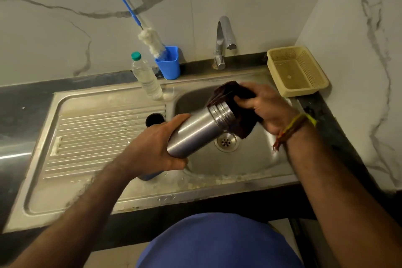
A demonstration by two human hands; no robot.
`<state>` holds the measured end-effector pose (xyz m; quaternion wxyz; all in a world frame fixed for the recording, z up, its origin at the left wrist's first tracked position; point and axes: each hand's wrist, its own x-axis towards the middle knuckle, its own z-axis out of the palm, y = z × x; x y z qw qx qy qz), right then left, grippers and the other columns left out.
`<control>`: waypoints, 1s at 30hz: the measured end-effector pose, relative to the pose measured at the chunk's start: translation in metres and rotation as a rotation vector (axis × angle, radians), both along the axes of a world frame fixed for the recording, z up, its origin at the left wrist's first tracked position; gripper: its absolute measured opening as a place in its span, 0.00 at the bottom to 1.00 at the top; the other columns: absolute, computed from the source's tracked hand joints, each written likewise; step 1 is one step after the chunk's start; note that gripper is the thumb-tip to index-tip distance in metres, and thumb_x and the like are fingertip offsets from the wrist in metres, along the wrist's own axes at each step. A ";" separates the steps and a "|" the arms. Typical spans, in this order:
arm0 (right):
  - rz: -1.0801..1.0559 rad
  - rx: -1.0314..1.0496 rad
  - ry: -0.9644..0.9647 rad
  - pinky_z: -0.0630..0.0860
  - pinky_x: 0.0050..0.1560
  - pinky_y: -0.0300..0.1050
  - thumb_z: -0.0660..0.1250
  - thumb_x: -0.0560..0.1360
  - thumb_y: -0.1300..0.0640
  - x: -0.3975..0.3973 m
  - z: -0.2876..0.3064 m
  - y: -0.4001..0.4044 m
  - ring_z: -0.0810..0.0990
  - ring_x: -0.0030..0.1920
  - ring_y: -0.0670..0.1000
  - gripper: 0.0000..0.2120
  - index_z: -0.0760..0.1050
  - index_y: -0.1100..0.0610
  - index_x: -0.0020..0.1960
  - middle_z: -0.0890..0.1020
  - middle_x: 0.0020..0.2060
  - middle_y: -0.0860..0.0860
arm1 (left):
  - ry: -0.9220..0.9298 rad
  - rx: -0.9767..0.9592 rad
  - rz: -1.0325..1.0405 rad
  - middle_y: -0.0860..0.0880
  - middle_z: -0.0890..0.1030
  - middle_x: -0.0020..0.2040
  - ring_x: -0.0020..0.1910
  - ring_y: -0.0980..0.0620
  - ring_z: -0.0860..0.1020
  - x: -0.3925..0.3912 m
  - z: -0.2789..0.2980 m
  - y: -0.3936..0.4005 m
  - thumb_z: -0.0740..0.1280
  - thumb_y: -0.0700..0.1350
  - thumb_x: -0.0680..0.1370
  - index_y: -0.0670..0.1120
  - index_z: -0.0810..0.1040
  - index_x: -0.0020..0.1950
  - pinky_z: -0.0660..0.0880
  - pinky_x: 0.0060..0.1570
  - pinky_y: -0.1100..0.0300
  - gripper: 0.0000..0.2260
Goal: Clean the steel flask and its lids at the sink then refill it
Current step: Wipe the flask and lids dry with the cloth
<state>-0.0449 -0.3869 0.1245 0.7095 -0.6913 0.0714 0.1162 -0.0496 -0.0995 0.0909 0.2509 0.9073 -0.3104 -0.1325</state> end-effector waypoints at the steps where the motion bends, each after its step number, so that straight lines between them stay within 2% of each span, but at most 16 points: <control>1: 0.127 -0.168 -0.063 0.79 0.54 0.43 0.63 0.79 0.67 0.004 0.009 0.001 0.82 0.56 0.50 0.13 0.79 0.55 0.59 0.83 0.53 0.52 | -0.039 0.078 -0.022 0.57 0.77 0.60 0.50 0.56 0.78 0.000 0.001 -0.002 0.78 0.60 0.64 0.62 0.58 0.77 0.77 0.48 0.58 0.45; 3: 0.355 -0.526 -0.196 0.78 0.57 0.46 0.63 0.80 0.65 0.013 0.023 0.014 0.80 0.55 0.48 0.12 0.79 0.53 0.58 0.82 0.52 0.51 | -0.096 0.167 -0.026 0.55 0.78 0.59 0.48 0.56 0.76 0.003 0.002 -0.004 0.78 0.59 0.65 0.62 0.58 0.77 0.73 0.47 0.60 0.45; 5: 0.407 -0.777 -0.351 0.78 0.59 0.53 0.64 0.79 0.64 0.018 0.024 0.030 0.80 0.55 0.52 0.13 0.80 0.54 0.59 0.83 0.52 0.53 | -0.105 0.171 0.016 0.54 0.79 0.60 0.47 0.57 0.74 0.009 0.001 -0.003 0.78 0.60 0.65 0.62 0.59 0.77 0.71 0.45 0.62 0.45; 9: 0.261 -0.967 -0.653 0.79 0.55 0.58 0.67 0.73 0.63 -0.008 0.004 0.052 0.81 0.55 0.56 0.16 0.81 0.49 0.58 0.84 0.53 0.51 | -0.101 0.167 0.095 0.54 0.80 0.59 0.47 0.57 0.74 0.016 -0.004 0.003 0.77 0.62 0.64 0.61 0.61 0.76 0.69 0.45 0.61 0.44; 11: 0.150 -1.039 -0.747 0.79 0.56 0.58 0.69 0.70 0.66 -0.021 -0.011 0.061 0.81 0.58 0.58 0.18 0.81 0.51 0.57 0.84 0.55 0.52 | -0.090 0.153 0.118 0.53 0.81 0.58 0.47 0.55 0.76 0.015 -0.009 0.003 0.78 0.60 0.64 0.59 0.63 0.76 0.71 0.45 0.60 0.44; 14: -0.093 -1.093 -0.897 0.78 0.61 0.56 0.62 0.71 0.68 -0.030 -0.039 0.073 0.79 0.64 0.59 0.20 0.82 0.56 0.59 0.83 0.58 0.54 | -0.029 0.065 0.188 0.53 0.81 0.57 0.48 0.54 0.77 0.009 -0.013 -0.004 0.78 0.58 0.63 0.56 0.65 0.76 0.70 0.44 0.66 0.43; 17: -0.318 -0.895 -0.928 0.74 0.68 0.51 0.60 0.74 0.72 -0.043 -0.060 0.078 0.76 0.69 0.55 0.23 0.79 0.57 0.65 0.81 0.64 0.53 | 0.022 -0.125 0.329 0.56 0.77 0.54 0.46 0.56 0.76 -0.001 -0.010 -0.015 0.73 0.63 0.59 0.53 0.67 0.75 0.67 0.41 0.76 0.46; 19: -0.492 -0.622 -0.786 0.76 0.66 0.51 0.60 0.75 0.73 -0.049 -0.062 0.080 0.78 0.66 0.47 0.24 0.77 0.55 0.66 0.81 0.62 0.52 | 0.065 -0.235 0.386 0.55 0.77 0.54 0.45 0.60 0.75 -0.007 -0.009 -0.024 0.78 0.58 0.62 0.52 0.67 0.75 0.68 0.40 0.77 0.44; 21: -0.653 -0.394 -0.555 0.78 0.61 0.52 0.62 0.79 0.69 -0.039 -0.054 0.078 0.79 0.58 0.37 0.19 0.78 0.52 0.65 0.83 0.58 0.48 | 0.083 -0.262 0.374 0.55 0.76 0.54 0.46 0.64 0.75 -0.012 -0.011 -0.033 0.82 0.50 0.66 0.51 0.66 0.75 0.69 0.40 0.78 0.41; 23: -0.667 -0.189 -0.359 0.80 0.60 0.54 0.63 0.80 0.63 -0.026 -0.046 0.074 0.82 0.55 0.41 0.14 0.79 0.52 0.62 0.84 0.53 0.47 | 0.100 -0.273 0.372 0.55 0.76 0.55 0.48 0.66 0.75 -0.014 -0.010 -0.036 0.81 0.48 0.68 0.51 0.65 0.75 0.70 0.41 0.78 0.41; 25: -0.644 -0.023 -0.296 0.81 0.57 0.50 0.64 0.80 0.65 -0.025 -0.039 0.072 0.83 0.51 0.44 0.13 0.80 0.51 0.58 0.85 0.49 0.47 | 0.106 -0.299 0.395 0.55 0.76 0.56 0.49 0.66 0.75 -0.013 -0.006 -0.033 0.82 0.50 0.67 0.52 0.65 0.76 0.70 0.42 0.78 0.42; 28: -0.580 0.040 -0.307 0.81 0.55 0.44 0.64 0.80 0.66 -0.034 -0.031 0.077 0.84 0.51 0.46 0.14 0.81 0.50 0.56 0.85 0.48 0.48 | 0.114 -0.361 0.413 0.59 0.76 0.56 0.51 0.67 0.77 -0.014 0.002 -0.025 0.76 0.60 0.61 0.53 0.65 0.75 0.71 0.43 0.78 0.45; 30: -0.596 0.074 -0.226 0.81 0.53 0.43 0.63 0.81 0.66 -0.028 -0.029 0.081 0.83 0.50 0.45 0.12 0.80 0.56 0.60 0.85 0.51 0.51 | 0.115 -0.391 0.392 0.58 0.77 0.56 0.52 0.68 0.76 -0.017 0.002 -0.026 0.75 0.60 0.61 0.52 0.67 0.74 0.71 0.45 0.77 0.43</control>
